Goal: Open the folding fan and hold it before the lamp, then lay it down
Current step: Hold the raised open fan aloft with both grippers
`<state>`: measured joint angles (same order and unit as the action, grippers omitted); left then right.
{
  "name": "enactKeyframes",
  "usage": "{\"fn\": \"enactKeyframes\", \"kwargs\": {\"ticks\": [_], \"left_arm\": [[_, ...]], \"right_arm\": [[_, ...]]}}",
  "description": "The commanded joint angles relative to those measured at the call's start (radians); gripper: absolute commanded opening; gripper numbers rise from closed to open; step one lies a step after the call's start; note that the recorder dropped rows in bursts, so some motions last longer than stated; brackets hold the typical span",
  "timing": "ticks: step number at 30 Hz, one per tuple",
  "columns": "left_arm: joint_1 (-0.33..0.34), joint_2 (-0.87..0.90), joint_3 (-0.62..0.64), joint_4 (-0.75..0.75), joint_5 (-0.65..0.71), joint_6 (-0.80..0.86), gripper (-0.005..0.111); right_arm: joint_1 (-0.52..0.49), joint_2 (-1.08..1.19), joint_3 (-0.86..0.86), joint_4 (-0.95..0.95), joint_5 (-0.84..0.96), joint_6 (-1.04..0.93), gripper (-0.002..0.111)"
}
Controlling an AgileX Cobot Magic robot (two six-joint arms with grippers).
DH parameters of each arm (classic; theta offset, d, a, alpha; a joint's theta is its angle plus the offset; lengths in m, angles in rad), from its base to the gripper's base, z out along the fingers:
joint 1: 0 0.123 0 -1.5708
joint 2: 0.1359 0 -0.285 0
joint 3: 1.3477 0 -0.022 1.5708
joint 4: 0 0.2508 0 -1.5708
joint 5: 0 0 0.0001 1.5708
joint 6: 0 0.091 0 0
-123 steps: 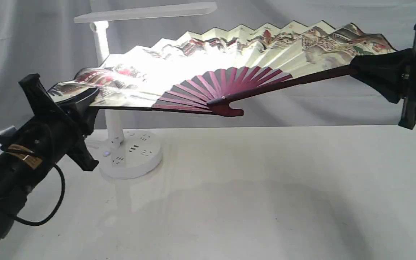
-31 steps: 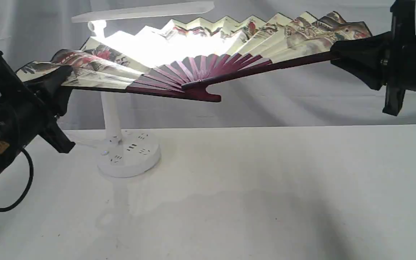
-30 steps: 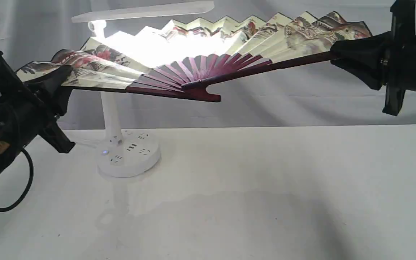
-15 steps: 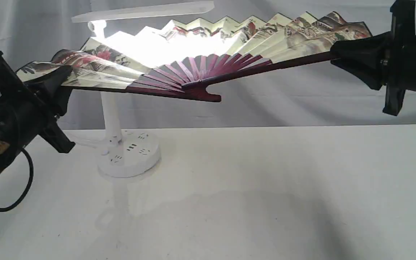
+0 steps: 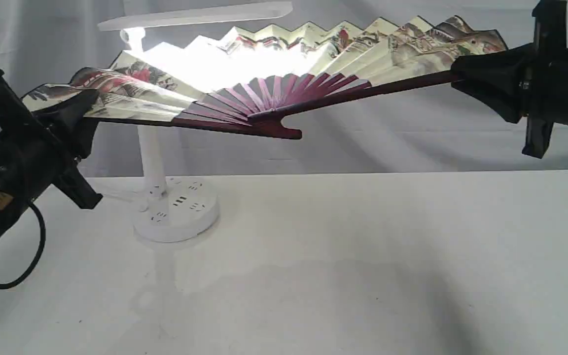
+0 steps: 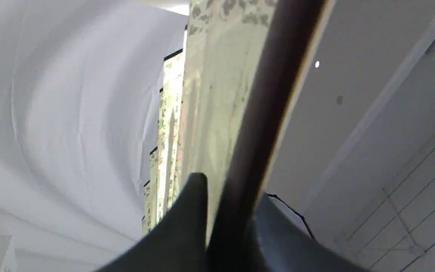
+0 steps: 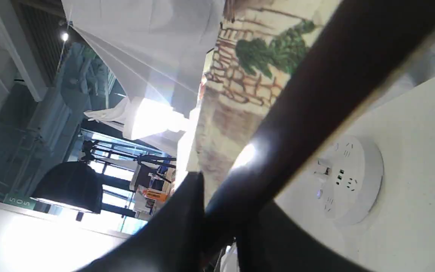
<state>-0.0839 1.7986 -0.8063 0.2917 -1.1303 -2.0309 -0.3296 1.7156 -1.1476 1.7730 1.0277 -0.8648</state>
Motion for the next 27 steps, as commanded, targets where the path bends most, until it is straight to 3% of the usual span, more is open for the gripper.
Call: {"fn": "enactKeyframes", "kwargs": {"ticks": [1,27], "left_arm": [[0.003,-0.028,-0.006,-0.099,-0.091,-0.081,0.0],[0.003,-0.028,-0.006,-0.025,-0.091,-0.077,0.0]], "right_arm": [[0.002,-0.001,0.005,-0.029,-0.049,-0.073,0.0],[0.002,-0.001,0.005,-0.036,-0.049,-0.071,0.0]]}}
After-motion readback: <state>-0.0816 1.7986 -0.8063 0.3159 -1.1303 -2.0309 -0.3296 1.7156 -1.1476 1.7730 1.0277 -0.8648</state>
